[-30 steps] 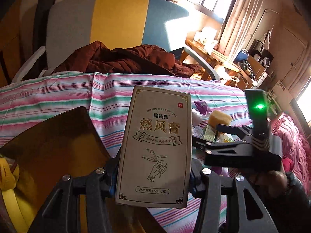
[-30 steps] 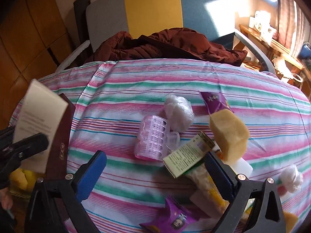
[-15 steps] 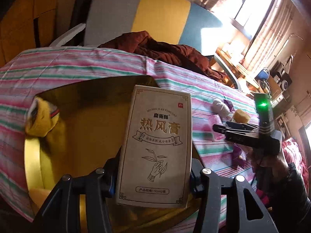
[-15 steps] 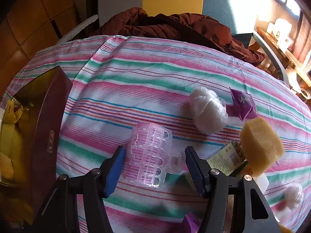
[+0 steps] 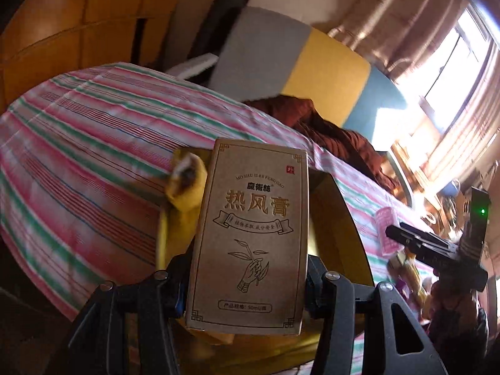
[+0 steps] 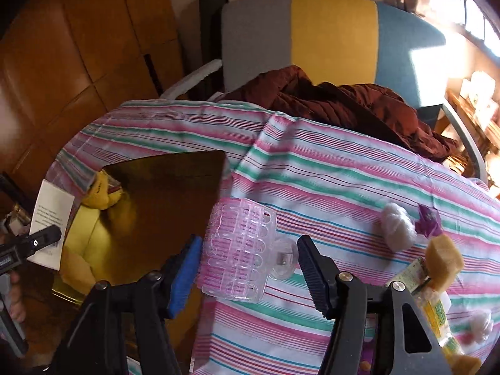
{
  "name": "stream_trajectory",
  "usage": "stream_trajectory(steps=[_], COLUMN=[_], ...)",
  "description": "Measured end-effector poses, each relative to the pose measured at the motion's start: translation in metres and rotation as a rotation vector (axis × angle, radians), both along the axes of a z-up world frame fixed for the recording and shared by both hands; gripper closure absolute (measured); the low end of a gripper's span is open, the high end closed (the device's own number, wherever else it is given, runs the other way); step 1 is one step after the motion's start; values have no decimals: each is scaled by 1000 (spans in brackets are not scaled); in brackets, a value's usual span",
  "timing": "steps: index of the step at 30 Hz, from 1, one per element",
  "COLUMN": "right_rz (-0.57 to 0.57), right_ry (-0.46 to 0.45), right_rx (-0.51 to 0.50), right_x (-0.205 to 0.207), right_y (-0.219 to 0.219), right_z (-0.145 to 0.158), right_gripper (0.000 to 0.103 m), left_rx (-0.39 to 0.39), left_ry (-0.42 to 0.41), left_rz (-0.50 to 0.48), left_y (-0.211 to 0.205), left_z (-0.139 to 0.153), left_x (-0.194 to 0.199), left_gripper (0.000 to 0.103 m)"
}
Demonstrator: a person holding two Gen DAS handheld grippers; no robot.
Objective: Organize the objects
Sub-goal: 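Lower the box into the tray with the left tool while the right tool drops the roller there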
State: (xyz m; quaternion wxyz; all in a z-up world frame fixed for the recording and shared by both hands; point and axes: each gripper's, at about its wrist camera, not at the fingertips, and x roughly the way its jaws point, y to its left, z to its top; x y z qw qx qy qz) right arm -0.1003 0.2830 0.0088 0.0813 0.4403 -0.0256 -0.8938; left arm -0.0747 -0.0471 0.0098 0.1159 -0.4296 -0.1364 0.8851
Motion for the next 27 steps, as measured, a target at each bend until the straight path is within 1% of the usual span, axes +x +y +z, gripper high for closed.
stream_trajectory(steps=[3,6,10,11,12,15,19,23,27], right_rz=[57,79,31,20,13,15,5,-5,0], right_ry=[1,-4,-17,-17,-16,-16,-39,-54,-48], right_rx=[13,22,44,47,53,63,73,41,24], right_x=[-11,-30,-60,-64,-66,-62,-52,-37,-17], right_y=[-31,-54,-66,-67,-67,-70,-68,-64,-68], right_z=[1,-2,-6,-7,-7,-10,-21,-29,-33], right_gripper=[40,40,39,38,35,26,20,13,7], left_rx=[-42,-80,-144,-147,-144,-131,-150,-171,-167], left_ry=[-2,-31,-68,-86,-101,-132,-109,-41,-12], left_rz=[14,11,-13,-23,-27,-33,-22,1,16], left_y=[-8,-6,1,2,2,2,3,1,-5], left_z=[-3,-15,-33,-39,-43,-53,-49,-30,-19], left_x=[-3,-7,-8,-9,-9,-8,-2,6,11], left_gripper=[50,50,48,44,41,40,40,39,38])
